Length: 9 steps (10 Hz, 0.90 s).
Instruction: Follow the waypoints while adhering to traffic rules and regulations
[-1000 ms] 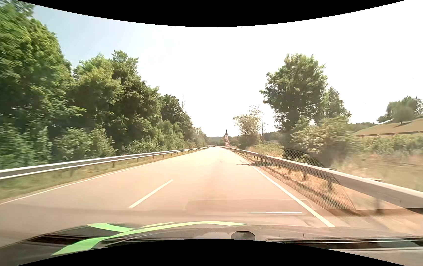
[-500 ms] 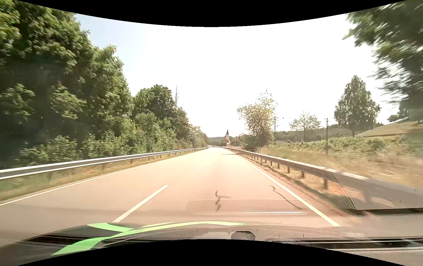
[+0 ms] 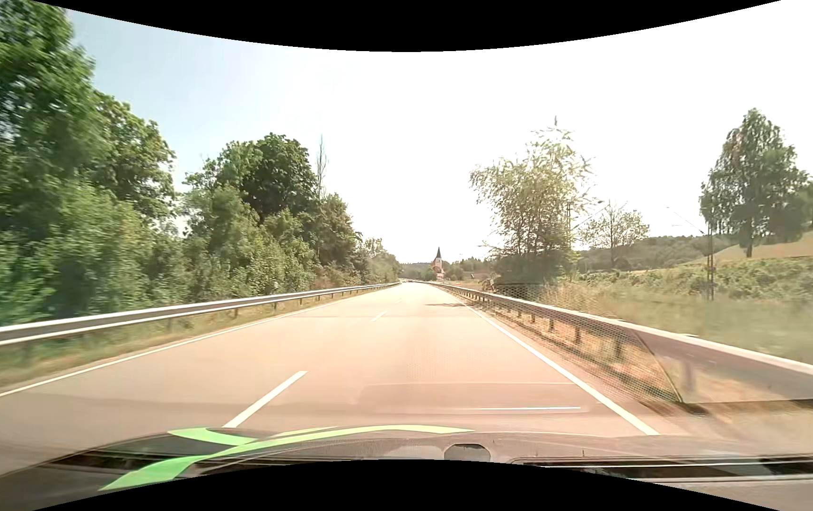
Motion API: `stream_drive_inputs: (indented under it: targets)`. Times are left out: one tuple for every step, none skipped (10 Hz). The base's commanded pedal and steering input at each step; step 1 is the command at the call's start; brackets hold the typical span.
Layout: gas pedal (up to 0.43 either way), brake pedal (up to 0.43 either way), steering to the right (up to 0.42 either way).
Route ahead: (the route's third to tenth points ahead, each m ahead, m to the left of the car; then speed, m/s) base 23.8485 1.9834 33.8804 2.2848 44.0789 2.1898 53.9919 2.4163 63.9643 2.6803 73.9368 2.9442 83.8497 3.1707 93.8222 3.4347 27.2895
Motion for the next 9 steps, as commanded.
stream_drive_inputs:
  targets:
    - [0.280,0.000,-0.003]
    - [0.280,0.000,-0.003]
    - [0.280,0.000,-0.003]
    - [0.280,0.000,-0.003]
    - [0.280,0.000,-0.003]
    - [0.260,0.000,-0.003]
    - [0.260,0.000,-0.003]
    - [0.260,0.000,-0.003]
    - [0.260,0.000,-0.003]
